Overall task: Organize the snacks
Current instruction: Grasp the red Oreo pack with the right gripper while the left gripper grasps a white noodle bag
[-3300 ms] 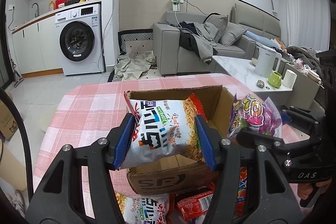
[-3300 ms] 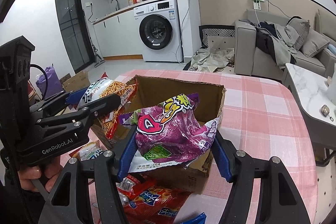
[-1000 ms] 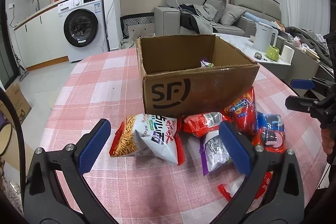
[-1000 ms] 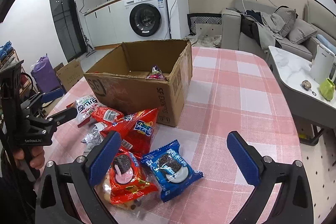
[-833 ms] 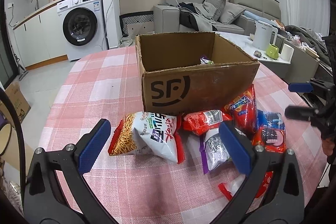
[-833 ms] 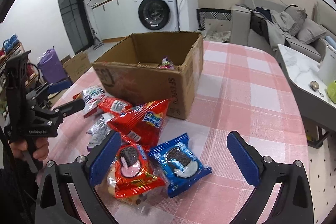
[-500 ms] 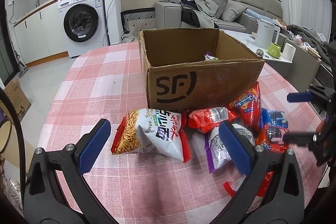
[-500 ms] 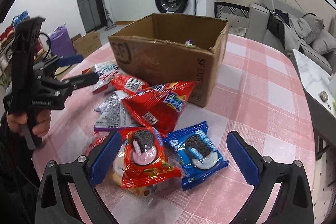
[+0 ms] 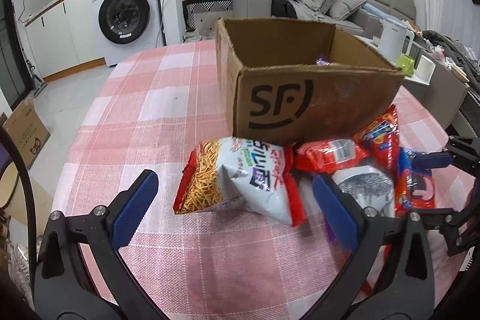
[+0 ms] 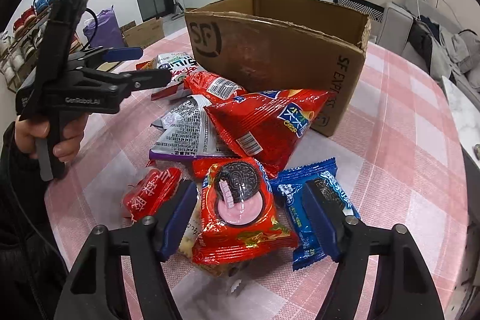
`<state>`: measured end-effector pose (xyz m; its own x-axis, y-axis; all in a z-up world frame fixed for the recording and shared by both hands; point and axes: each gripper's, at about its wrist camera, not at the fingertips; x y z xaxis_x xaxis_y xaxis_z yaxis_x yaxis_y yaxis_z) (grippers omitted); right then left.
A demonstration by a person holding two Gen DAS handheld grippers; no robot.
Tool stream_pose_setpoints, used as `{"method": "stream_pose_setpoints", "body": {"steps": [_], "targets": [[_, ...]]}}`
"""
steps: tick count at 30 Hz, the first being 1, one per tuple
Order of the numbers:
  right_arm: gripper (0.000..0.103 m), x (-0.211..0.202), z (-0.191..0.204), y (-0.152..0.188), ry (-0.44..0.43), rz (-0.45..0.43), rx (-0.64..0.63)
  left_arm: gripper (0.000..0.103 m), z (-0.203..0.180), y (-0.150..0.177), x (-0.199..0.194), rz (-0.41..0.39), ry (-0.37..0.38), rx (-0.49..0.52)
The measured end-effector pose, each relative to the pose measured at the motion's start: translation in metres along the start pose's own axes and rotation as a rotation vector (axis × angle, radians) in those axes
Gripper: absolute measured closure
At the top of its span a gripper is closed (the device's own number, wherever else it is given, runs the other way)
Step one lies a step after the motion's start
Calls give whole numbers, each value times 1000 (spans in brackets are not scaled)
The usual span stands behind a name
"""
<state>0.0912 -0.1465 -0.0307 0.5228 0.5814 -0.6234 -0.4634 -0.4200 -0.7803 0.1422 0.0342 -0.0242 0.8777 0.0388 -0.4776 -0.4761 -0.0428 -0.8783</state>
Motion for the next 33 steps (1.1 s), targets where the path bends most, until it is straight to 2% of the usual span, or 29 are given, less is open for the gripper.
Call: {"method": "stream_pose_setpoints", "body": {"steps": [1, 2, 7, 17, 25, 27, 29, 33], "targets": [[43, 0, 0, 0, -11, -1, 4, 0, 1, 1, 2, 7, 0, -2], [47, 1, 0, 0, -19, -1, 7, 0, 2, 2, 5, 13, 3, -6], [57, 2, 1, -1, -34, -3, -4, 0, 6, 6, 13, 24, 1, -9], [58, -13, -8, -6, -33, -45, 11, 0, 10, 12, 26, 46, -16, -15], [58, -22, -14, -7, -16, -71, 30, 1, 18, 13, 43, 64, 10, -49], [58, -22, -15, -7, -14, -73, 35, 7, 19, 14, 46, 67, 30, -57], [58, -22, -15, -7, -13, -73, 35, 21, 19, 15, 49, 70, 55, -59], [58, -24, -17, -7, -13, -73, 37, 34, 17, 16, 46, 54, 67, -52]]}}
Point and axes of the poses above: each gripper's, at about its wrist camera, not at the fingertips, and x roughly the way its jaws point, z to its left, y to its underside, and after that the axes turned 15 degrees about -z, right-handed
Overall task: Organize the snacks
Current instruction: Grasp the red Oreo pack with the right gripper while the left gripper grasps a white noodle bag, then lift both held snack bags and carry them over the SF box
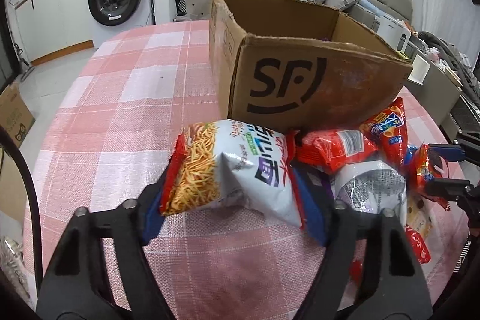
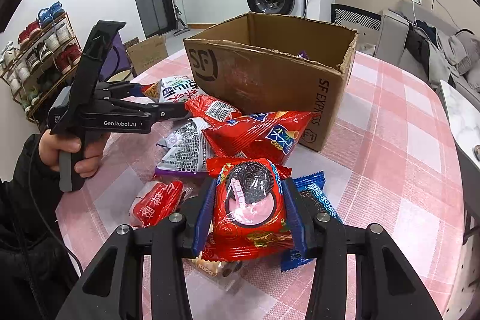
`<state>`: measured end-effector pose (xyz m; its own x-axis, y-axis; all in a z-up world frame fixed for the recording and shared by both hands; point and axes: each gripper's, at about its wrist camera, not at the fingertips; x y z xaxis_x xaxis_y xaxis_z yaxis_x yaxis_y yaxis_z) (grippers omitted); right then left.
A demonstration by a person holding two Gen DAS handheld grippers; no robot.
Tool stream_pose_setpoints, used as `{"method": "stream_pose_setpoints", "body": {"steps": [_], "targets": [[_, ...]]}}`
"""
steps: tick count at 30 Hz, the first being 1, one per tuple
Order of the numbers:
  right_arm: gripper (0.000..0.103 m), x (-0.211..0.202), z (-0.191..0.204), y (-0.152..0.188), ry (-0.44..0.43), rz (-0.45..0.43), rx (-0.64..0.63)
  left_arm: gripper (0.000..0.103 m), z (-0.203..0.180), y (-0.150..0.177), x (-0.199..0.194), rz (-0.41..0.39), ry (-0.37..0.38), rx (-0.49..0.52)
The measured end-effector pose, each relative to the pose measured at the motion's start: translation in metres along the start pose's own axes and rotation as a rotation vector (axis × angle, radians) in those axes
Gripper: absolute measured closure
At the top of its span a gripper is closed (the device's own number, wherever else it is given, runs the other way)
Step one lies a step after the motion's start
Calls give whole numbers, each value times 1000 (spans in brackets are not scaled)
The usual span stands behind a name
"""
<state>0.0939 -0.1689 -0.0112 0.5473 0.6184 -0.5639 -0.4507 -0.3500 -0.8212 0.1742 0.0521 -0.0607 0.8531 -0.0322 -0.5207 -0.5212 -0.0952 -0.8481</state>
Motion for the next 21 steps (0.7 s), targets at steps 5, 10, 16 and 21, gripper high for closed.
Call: {"method": "stream_pose_setpoints", "body": {"steps": [5, 10, 16, 21], "targets": [[58, 0, -1, 0, 6, -6, 6, 43, -2, -1, -6, -7, 14, 11], [58, -4, -1, -1, 10, -19, 6, 45, -2, -2, -13, -16, 17, 8], [58, -8, -4, -2, 16, -33, 11, 45, -4, -9, -30, -57, 18, 1], [58, -12, -6, -5, 23, -48, 16, 45, -9, -16, -48, -100, 13, 8]]}}
Point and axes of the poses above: each gripper's, at about its wrist camera, not at the fingertips, and x roughly the way its jaws point, z to its left, y to its underside, and after that the axes turned 15 degrees about -z, right-handed
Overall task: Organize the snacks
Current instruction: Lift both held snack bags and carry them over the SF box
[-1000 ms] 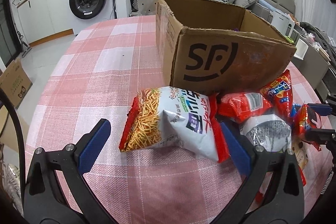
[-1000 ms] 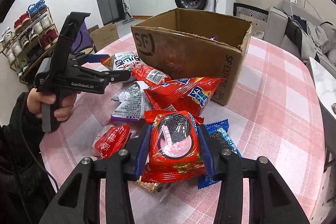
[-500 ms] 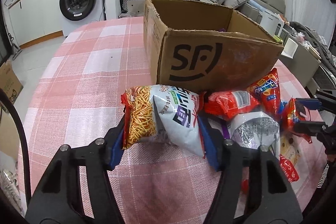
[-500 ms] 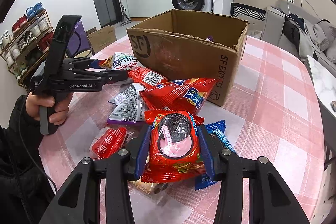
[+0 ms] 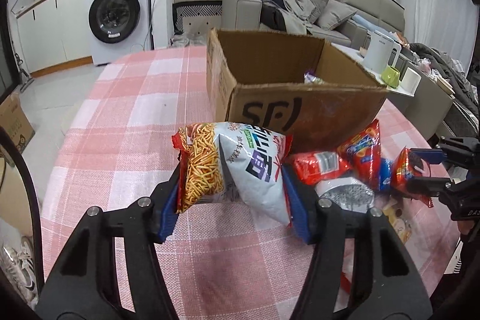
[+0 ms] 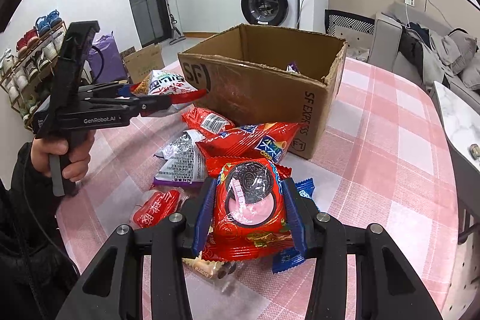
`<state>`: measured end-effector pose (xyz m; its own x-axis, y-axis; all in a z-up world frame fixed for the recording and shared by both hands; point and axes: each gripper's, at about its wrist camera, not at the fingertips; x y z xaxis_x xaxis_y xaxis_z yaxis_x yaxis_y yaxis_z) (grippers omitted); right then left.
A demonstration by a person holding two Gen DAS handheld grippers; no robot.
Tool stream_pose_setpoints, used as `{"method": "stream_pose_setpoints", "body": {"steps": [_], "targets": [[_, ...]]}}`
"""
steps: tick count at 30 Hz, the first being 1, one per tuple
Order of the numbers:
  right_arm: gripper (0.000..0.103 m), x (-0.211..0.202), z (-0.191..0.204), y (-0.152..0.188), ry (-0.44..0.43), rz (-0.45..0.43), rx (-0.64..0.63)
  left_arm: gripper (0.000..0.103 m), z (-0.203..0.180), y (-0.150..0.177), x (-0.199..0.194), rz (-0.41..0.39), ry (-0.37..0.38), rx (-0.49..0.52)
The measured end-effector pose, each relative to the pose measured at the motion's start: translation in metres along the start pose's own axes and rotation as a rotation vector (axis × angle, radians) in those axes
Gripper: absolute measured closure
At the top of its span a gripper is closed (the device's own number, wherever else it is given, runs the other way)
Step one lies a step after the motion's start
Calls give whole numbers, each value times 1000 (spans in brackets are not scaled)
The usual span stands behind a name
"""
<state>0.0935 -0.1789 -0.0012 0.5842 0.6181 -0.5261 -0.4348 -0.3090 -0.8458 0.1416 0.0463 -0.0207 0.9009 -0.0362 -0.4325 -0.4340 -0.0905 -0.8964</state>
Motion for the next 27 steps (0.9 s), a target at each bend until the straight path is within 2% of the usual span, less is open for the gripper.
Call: {"method": "stream_pose_setpoints", "body": {"steps": [12, 27], "targets": [[58, -11, -2, -7, 29, -51, 15, 45, -1, -18, -37, -70, -17, -4], [58, -26, -15, -23, 87, -169, 102, 45, -15, -38, -73, -147, 9, -12]]}}
Point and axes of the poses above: each gripper's, at about its wrist camera, not at the fingertips, and x roughly the way its jaws point, z to its left, y to its underside, and after that the axes turned 15 degrees about -z, right-handed
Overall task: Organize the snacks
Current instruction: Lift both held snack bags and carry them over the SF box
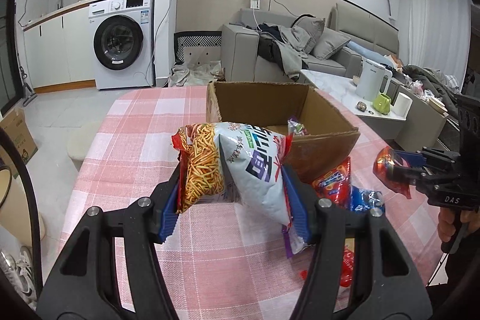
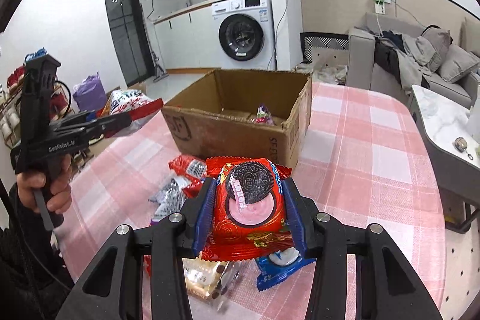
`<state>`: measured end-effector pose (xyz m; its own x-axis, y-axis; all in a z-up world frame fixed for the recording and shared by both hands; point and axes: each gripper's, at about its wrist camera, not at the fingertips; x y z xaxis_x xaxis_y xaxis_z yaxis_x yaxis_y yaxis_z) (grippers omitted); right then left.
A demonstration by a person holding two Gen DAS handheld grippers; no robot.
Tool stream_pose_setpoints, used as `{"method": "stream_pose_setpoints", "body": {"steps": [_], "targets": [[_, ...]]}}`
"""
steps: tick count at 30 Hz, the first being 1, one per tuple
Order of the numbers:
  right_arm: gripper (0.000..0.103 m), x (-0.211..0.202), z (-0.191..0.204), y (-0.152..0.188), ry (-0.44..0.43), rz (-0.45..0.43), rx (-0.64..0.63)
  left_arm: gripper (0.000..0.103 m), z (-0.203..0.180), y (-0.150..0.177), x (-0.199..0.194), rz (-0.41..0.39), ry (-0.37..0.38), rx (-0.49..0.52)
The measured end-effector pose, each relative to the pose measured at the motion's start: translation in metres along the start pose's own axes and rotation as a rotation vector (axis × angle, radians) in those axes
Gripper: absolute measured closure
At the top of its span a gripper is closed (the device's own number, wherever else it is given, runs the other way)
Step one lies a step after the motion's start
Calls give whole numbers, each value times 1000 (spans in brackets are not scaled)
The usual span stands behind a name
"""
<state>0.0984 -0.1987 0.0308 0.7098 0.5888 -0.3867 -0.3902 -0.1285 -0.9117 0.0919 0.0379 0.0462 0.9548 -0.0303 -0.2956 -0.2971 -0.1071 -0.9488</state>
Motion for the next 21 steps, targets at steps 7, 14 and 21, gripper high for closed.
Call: {"method": "stream_pose_setpoints", "body": {"steps": [7, 14, 21], "targets": [[58, 1, -3, -6, 20, -27, 36, 45, -10, -6, -5, -15, 9, 6], [58, 3, -5, -12, 36, -56, 67, 45, -15, -10, -6, -24, 6, 7], [58, 6, -6, -25, 34, -86, 96, 45, -21, -19, -5, -34, -2, -7]]}}
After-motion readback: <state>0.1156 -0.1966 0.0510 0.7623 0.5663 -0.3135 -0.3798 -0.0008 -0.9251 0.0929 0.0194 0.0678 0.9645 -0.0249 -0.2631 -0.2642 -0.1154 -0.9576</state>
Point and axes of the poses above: each gripper's, at about its wrist camera, not at the fingertips, and x roughly the way its jaws point, z to its left, y to its underside, and after that the axes turned 15 degrees about -z, right-handed
